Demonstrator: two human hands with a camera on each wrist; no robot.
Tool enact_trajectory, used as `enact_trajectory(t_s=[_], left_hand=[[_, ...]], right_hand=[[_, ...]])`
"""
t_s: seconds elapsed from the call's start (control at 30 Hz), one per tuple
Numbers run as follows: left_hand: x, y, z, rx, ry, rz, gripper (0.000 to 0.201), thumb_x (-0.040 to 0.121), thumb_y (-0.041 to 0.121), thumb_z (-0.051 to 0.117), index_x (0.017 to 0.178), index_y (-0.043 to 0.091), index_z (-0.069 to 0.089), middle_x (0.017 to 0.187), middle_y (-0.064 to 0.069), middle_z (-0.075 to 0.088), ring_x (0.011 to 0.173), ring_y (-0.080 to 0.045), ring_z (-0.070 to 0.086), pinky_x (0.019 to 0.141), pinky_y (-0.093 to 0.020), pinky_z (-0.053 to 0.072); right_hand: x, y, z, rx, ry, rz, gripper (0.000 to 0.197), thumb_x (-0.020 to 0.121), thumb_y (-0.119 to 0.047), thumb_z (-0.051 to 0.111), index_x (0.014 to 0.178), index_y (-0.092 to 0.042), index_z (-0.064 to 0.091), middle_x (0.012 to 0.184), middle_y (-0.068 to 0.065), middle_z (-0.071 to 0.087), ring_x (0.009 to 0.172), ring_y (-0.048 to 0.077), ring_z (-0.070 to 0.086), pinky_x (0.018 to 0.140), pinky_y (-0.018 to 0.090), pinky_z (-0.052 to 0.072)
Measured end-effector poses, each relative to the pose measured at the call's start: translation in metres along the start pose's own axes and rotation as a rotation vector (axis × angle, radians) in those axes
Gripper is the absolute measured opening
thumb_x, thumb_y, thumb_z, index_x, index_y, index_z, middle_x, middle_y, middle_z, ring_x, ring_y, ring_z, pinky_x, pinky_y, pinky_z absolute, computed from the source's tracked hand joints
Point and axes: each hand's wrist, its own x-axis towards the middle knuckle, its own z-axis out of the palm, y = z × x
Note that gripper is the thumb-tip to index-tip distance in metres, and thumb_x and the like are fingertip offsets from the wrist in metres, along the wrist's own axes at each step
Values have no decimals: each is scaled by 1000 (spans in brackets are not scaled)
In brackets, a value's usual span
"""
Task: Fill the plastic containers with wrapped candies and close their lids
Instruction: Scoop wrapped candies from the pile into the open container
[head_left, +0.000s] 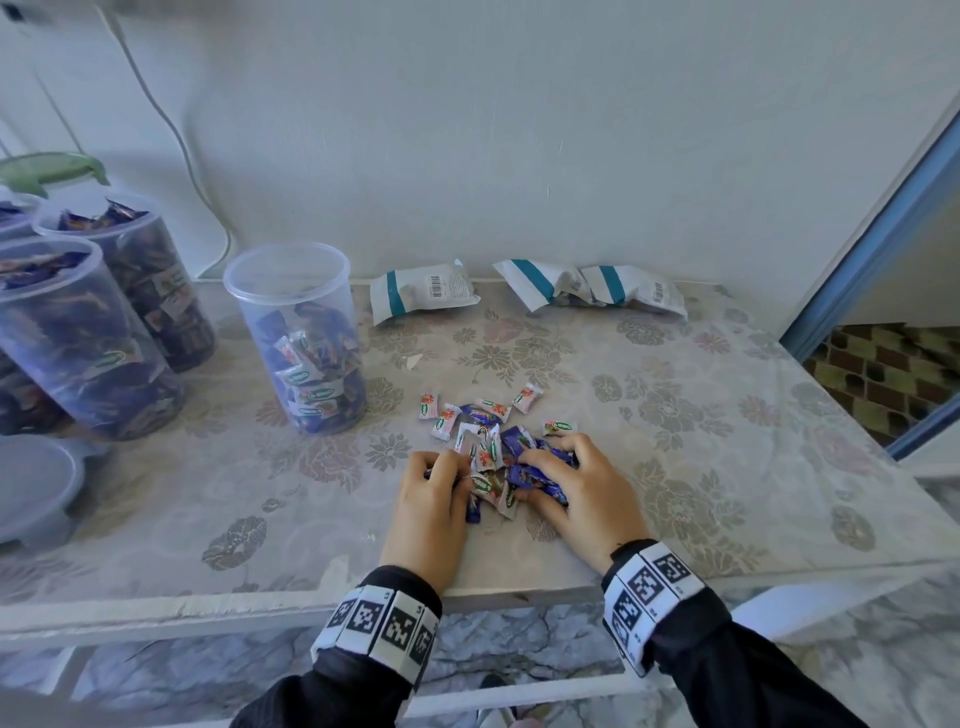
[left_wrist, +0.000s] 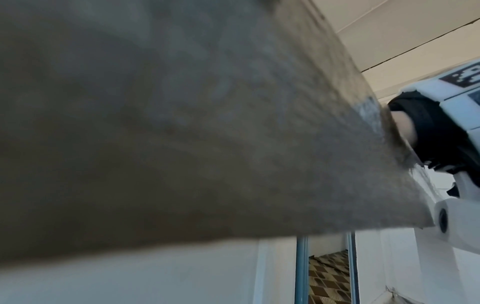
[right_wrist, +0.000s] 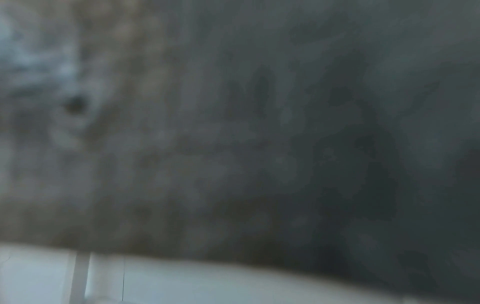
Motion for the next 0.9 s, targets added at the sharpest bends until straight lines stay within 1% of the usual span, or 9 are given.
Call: enact_trajectory(t_s=[0.17,0.27,0.47,0.53,0.6,0.7,0.77,0.83,0.9], left_hand=[[-1,4,-4,-36,40,-7,14,80,-14,60,83,0,58,86,-4,48,67,-12,47,73,0,35],[-1,6,-9,-64,83,-20,16,78,-15,61,82,0,59,86,-4,49,75,1,46,74,3,33],[7,15,-36,-99,192,20,19,79,-14,60,82,5,59,83,-1,51,80,7,52,72,2,35],[13,25,-53,-137,230,32,17,82,-5,57,82,13,57,83,4,51,83,8,51,70,-1,38],[19,37,-78,-159,261,42,14,83,6,54,83,20,54,84,7,53,81,0,54,68,-5,41],[34,59,-122,-145,300,115,8,86,12,52,85,20,54,83,1,57,72,-14,60,63,-20,48],[52,64,-147,-75,340,177,8,86,8,52,86,16,54,84,-4,58,70,-20,59,63,-25,48],[75,62,-164,42,388,219,8,85,3,54,87,10,56,86,-5,57,74,-14,52,70,-17,44],[100,55,-173,168,431,228,8,84,-3,56,88,3,59,87,-6,53,78,-2,39,73,0,32]], right_hand=[[-1,-5,-3,30,92,70,20,76,-27,65,93,-18,72,94,6,64,63,19,65,48,20,49],[-2,-4,-6,100,179,136,20,79,-25,66,95,-15,72,92,4,62,69,7,59,54,15,46],[10,-16,-23,303,417,223,19,77,-18,67,89,-4,73,81,9,61,71,1,51,68,-4,36],[15,-21,-28,366,442,220,19,77,-18,67,89,-4,72,81,6,61,76,-1,52,69,-4,36],[20,-25,-34,439,452,236,17,78,-23,66,88,-11,72,81,1,63,77,3,55,70,0,39],[28,-34,-44,583,427,298,9,77,-36,66,86,-35,65,84,-5,67,79,7,61,70,12,47],[33,-37,-47,604,399,298,18,76,-49,63,88,-37,64,87,-5,69,80,8,63,72,16,49],[37,-40,-47,614,376,273,31,75,-53,57,91,-29,67,88,-3,69,81,7,64,72,15,50],[43,-43,-45,634,356,262,28,78,-50,62,91,-27,67,88,-3,70,81,6,64,71,13,49]])
